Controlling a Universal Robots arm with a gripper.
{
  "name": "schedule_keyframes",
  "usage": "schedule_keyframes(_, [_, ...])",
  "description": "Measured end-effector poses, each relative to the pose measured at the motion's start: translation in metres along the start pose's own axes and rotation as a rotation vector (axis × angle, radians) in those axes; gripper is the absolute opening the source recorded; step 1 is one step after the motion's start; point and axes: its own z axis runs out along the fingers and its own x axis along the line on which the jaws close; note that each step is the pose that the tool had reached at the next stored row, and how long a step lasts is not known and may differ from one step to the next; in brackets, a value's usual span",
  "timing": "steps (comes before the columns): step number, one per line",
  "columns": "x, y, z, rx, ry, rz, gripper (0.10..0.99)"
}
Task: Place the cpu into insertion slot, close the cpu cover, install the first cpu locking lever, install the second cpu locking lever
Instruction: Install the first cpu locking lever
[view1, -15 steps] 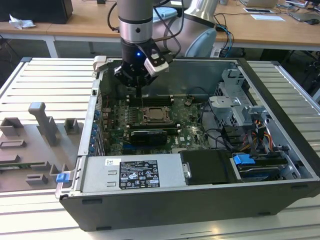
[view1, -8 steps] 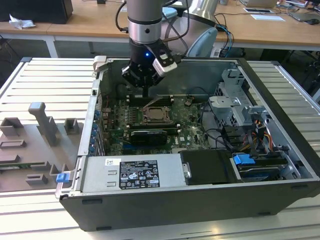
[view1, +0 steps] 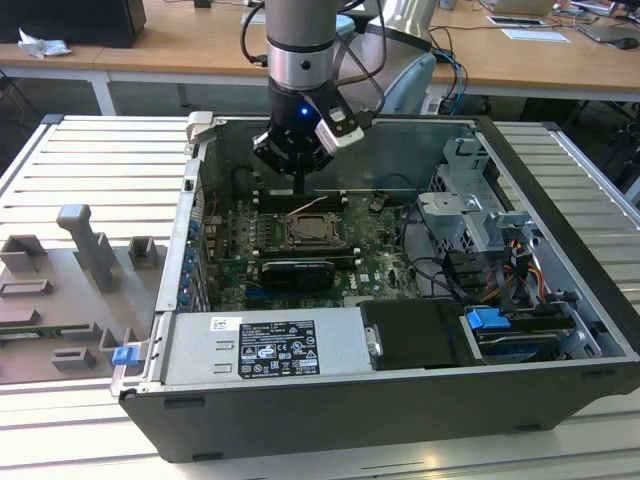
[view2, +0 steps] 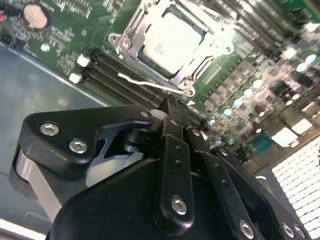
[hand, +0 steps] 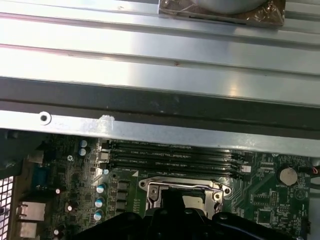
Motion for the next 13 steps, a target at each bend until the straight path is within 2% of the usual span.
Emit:
schedule_keyframes(1, [0.0001, -0.0004, 0.0006, -0.003, -0.0005, 0.001, 0.106])
schedule_keyframes(13, [0.0002, -0.0008, 0.0033, -0.003, -0.0003, 0.001, 0.106])
